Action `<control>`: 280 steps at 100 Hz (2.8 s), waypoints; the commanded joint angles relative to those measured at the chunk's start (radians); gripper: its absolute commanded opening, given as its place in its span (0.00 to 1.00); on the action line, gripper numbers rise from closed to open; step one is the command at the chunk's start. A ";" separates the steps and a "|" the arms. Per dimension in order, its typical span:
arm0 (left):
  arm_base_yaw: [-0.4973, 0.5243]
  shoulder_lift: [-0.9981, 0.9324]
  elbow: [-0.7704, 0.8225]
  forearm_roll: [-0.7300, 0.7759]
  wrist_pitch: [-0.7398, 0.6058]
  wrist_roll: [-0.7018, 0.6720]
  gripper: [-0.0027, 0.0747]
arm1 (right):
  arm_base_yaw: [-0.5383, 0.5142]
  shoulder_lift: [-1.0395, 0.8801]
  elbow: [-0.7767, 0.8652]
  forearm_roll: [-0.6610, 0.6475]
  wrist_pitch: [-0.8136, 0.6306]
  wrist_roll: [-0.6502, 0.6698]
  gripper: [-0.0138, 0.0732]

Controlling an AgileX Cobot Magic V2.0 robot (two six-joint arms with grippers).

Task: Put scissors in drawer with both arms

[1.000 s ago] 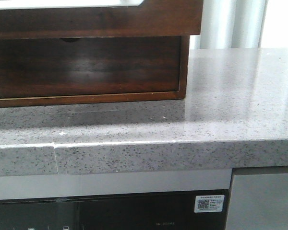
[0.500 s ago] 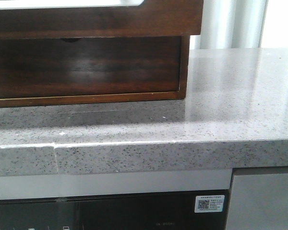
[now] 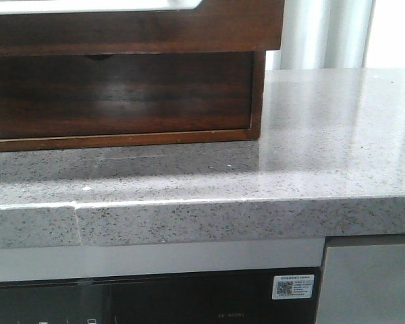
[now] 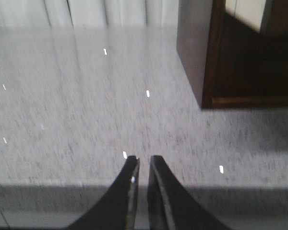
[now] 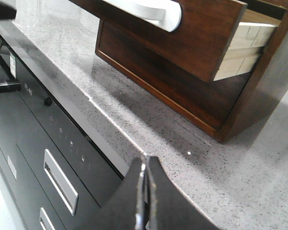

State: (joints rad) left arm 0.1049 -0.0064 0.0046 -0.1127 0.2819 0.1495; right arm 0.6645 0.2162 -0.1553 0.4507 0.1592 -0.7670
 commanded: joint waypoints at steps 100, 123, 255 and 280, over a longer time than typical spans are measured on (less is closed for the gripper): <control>-0.094 -0.034 0.017 0.102 -0.020 -0.090 0.04 | 0.000 0.006 -0.027 0.009 -0.074 0.002 0.05; -0.094 -0.034 0.017 0.102 -0.020 -0.090 0.04 | 0.000 0.006 -0.027 0.009 -0.074 0.002 0.05; -0.094 -0.034 0.017 0.102 -0.022 -0.090 0.04 | -0.712 -0.249 0.183 -0.588 -0.087 1.014 0.05; -0.094 -0.032 0.017 0.102 -0.022 -0.090 0.04 | -0.753 -0.248 0.183 -0.506 0.128 0.801 0.05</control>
State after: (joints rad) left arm 0.0194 -0.0064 0.0046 -0.0110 0.3218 0.0694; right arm -0.0826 -0.0073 0.0176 -0.0992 0.2910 0.1402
